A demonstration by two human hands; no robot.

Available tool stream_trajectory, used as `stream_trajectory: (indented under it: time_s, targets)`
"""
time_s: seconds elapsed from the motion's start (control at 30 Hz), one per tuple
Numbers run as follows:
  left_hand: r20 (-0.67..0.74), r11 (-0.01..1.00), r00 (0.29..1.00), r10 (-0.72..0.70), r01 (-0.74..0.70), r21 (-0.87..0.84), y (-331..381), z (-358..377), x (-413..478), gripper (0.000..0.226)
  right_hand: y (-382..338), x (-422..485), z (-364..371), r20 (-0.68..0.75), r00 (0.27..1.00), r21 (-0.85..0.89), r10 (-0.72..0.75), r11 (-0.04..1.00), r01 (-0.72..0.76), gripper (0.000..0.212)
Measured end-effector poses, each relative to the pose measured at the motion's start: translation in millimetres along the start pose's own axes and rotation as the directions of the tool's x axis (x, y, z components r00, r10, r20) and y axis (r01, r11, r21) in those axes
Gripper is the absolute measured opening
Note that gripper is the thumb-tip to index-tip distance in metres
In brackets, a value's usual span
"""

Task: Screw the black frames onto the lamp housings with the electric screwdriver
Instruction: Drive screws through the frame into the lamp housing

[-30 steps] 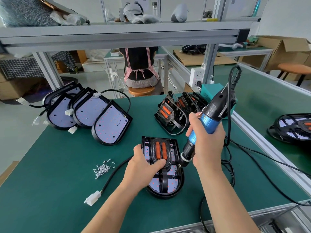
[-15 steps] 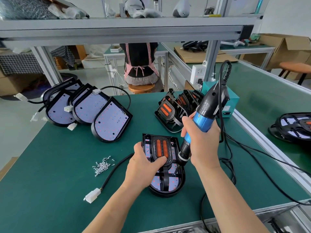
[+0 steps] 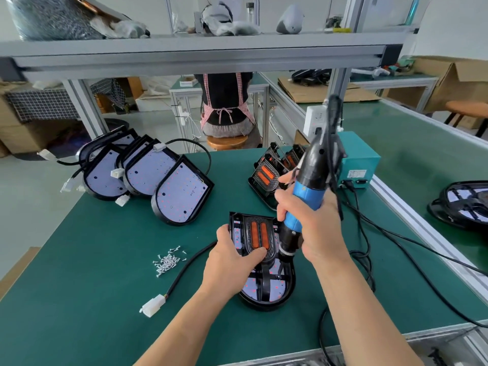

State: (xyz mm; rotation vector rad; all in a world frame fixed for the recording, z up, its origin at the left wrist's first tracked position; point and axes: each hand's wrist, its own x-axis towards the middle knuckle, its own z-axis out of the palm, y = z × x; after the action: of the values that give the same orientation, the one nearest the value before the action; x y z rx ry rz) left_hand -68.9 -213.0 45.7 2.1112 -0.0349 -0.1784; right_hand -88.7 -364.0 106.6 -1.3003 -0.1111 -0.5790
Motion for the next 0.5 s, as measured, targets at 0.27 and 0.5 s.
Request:
stream_trajectory:
  time_s: [0.27,0.5]
  targets:
    - [0.009,0.999,1.0,-0.013,0.012,0.029,-0.2,-2.5,0.4,0.078,-32.8,12.1,-9.3,-0.248,0.962,0.145,-0.112,0.978,0.151,0.017]
    - [-0.012,0.97,0.998,0.063,-0.058,0.235,-2.0,-22.8,2.4,0.068,-28.7,4.4,-8.0,-0.398,0.916,0.214,-0.055,0.965,0.151,0.021]
